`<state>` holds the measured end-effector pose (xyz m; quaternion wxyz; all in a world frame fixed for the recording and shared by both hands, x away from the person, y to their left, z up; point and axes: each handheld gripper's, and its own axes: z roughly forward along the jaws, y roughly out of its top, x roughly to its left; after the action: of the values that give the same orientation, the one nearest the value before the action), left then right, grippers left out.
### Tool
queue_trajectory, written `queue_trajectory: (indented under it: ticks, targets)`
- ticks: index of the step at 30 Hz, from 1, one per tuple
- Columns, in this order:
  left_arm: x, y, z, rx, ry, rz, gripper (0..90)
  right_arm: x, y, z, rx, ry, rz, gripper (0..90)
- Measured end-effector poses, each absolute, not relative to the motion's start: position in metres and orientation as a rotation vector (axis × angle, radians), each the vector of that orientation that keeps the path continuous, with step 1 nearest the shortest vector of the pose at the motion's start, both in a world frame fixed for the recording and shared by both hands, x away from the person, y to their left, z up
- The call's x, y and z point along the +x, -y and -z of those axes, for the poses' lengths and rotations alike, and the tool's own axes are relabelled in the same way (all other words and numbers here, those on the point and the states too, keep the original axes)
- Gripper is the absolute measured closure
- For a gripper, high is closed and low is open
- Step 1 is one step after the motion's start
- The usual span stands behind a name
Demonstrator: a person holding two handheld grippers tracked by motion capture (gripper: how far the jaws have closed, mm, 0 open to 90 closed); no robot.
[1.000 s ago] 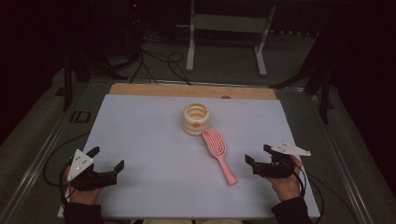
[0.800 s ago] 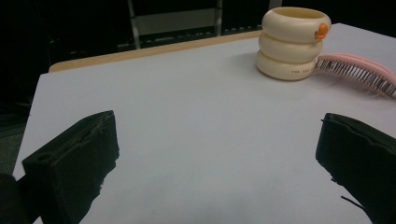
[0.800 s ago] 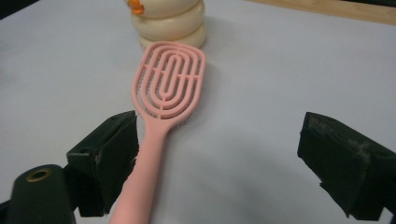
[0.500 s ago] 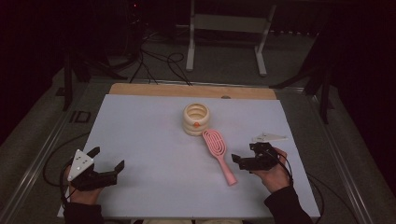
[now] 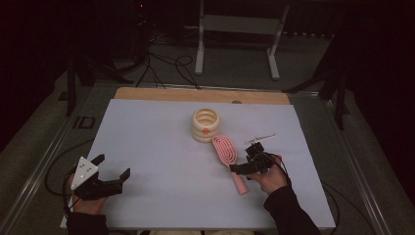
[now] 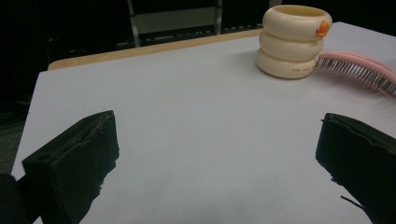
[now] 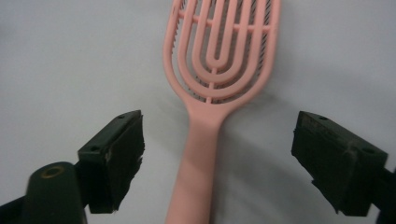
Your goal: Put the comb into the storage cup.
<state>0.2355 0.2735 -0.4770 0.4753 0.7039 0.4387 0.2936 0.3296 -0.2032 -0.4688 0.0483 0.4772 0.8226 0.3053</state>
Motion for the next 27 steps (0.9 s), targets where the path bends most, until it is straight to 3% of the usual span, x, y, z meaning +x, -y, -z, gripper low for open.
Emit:
queue_trajectory:
  ticks: [6,10,16,27]
  targets:
    - [0.235,-0.274,0.477,1.721,-1.073,-0.719,0.3,0.335,0.197,0.475,1.484,-2.546,-0.900,20.7]
    - [0.236,-0.274,0.477,1.721,-1.072,-0.719,0.3,0.339,0.191,0.482,1.491,-2.584,-0.863,27.9]
    - [0.235,-0.274,0.477,1.717,-1.074,-0.718,0.3,0.345,0.181,0.493,1.533,-2.627,-0.780,48.5]
    - [0.236,-0.273,0.477,1.724,-1.072,-0.717,0.3,0.349,0.179,0.498,1.561,-2.640,-0.745,61.9]
